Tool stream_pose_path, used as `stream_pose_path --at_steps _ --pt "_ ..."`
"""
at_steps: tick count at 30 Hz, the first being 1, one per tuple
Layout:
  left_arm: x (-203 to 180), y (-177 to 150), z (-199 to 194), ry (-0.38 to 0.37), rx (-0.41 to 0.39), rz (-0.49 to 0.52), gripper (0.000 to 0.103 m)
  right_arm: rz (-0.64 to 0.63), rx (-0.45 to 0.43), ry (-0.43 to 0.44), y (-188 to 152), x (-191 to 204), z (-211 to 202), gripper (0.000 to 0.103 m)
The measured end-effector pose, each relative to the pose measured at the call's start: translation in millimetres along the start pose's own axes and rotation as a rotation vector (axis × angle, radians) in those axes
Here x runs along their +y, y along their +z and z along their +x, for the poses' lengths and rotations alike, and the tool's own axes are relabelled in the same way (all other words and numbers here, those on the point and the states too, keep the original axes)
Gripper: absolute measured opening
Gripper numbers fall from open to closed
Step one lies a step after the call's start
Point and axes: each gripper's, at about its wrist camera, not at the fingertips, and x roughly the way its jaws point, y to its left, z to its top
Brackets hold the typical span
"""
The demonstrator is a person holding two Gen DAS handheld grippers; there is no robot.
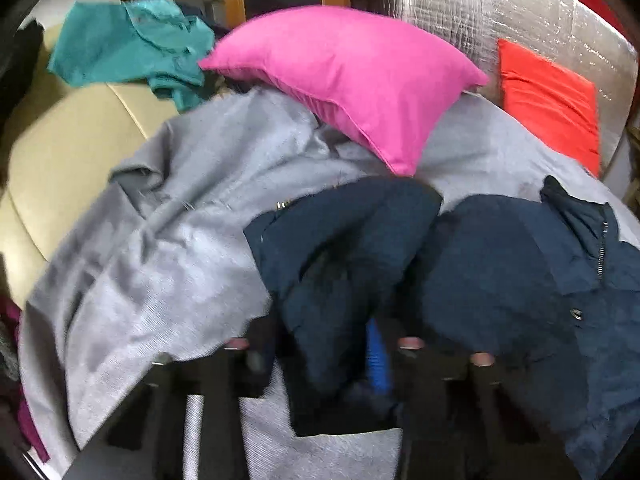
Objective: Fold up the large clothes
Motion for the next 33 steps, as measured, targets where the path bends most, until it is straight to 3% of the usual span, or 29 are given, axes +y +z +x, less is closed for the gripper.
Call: stream_pose_path --at_steps 3,7,13,17,18,19,20,21,22,26,30,33 --pt "-3 5 -17 -0.035 -0.054 -0.025 0.017 -0.008 0.004 0.001 0 1 1 0.073" --pt "-19 17 -61 -0.115 -0.177 -0.007 0.017 -0.008 -0.005 0.013 0 2 -3 0.073" --pt "-78 23 -134 -0.326 -0.337 0.077 0.016 0.009 0.005 0.042 -2 2 -3 0.073" --pt "-138 13 -157 -0.513 -0.335 0.169 0.019 0.033 0.01 0.077 -1 -1 -6 0.073" --pt "-157 8 -159 -0.559 -0.32 0.2 0.028 0.038 0.01 0.085 -1 -2 -7 0.073" --pt "-175 2 -157 -0.604 -0.289 0.231 0.054 0.047 0.012 0.095 0 -3 -8 0.073" --pt "-192 -3 -154 -0.646 -0.247 0.266 0.071 0.059 0.012 0.107 1 -5 -8 0.073" --pt "-204 -8 -150 -0.663 -0.213 0.295 0.098 0.074 0.013 0.121 2 -8 -9 0.073" --pt "-217 -15 -144 -0.666 -0.179 0.339 0.101 0.088 0.017 0.135 3 -10 -10 0.073" --pt "-236 -31 -115 -0.557 -0.076 0.446 0.101 0.168 0.052 0.218 6 -22 -7 0.073" --pt "-214 -25 -105 -0.576 -0.042 0.379 0.101 0.243 0.109 0.284 5 -30 4 0.073" --pt "-188 -17 -103 -0.523 -0.067 0.317 0.101 0.279 0.12 0.292 6 -35 13 0.073"
